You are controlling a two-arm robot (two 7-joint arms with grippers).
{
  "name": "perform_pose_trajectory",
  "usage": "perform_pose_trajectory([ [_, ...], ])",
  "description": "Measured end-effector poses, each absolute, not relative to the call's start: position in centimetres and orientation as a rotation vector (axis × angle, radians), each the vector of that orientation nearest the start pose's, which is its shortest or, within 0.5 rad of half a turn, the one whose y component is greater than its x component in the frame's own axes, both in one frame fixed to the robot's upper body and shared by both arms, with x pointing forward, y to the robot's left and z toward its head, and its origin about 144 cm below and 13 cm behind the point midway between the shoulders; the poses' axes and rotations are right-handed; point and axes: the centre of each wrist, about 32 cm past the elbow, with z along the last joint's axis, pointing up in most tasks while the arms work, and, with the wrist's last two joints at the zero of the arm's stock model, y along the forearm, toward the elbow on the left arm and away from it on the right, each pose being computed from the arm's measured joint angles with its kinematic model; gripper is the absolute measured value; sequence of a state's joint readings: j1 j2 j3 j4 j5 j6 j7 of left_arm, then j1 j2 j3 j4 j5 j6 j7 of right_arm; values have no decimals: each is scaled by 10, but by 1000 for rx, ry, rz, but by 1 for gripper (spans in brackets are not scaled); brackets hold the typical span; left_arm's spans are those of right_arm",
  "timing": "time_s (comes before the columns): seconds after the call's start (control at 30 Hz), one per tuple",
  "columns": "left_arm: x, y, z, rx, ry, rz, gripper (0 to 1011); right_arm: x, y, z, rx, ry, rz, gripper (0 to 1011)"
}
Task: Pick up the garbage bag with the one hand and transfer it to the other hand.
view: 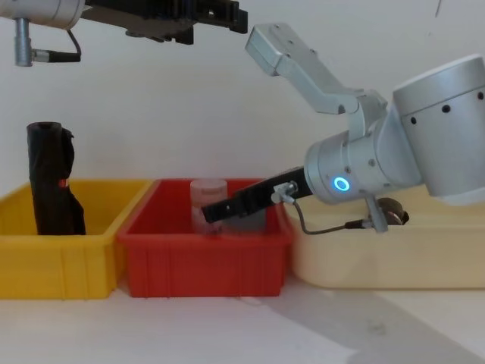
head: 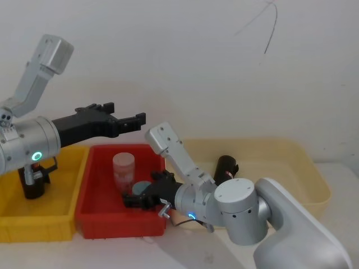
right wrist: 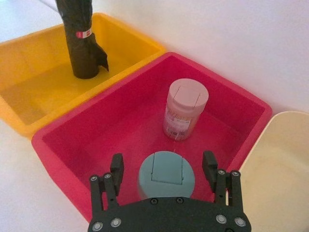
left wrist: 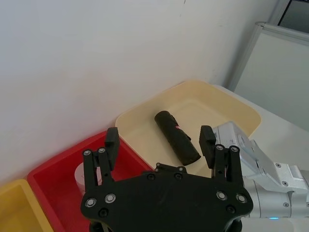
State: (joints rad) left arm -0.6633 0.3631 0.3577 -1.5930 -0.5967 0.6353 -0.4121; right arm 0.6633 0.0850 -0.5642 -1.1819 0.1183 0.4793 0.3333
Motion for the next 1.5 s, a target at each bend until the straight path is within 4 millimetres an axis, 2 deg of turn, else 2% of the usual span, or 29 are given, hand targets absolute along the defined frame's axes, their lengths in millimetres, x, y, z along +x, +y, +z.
perform_pose_trajectory([
  [0.63,568,223,1378,75,94,754,1001,595,-104,1256,-455,30,-823,1000],
  [1.37,568,223,1378,75,94,754,1002,600,-103,1247,-453,42,-860,1000],
  [1.5,568,223,1378,76,94,754,1002,600,-104,1246,-453,42,-868,948],
])
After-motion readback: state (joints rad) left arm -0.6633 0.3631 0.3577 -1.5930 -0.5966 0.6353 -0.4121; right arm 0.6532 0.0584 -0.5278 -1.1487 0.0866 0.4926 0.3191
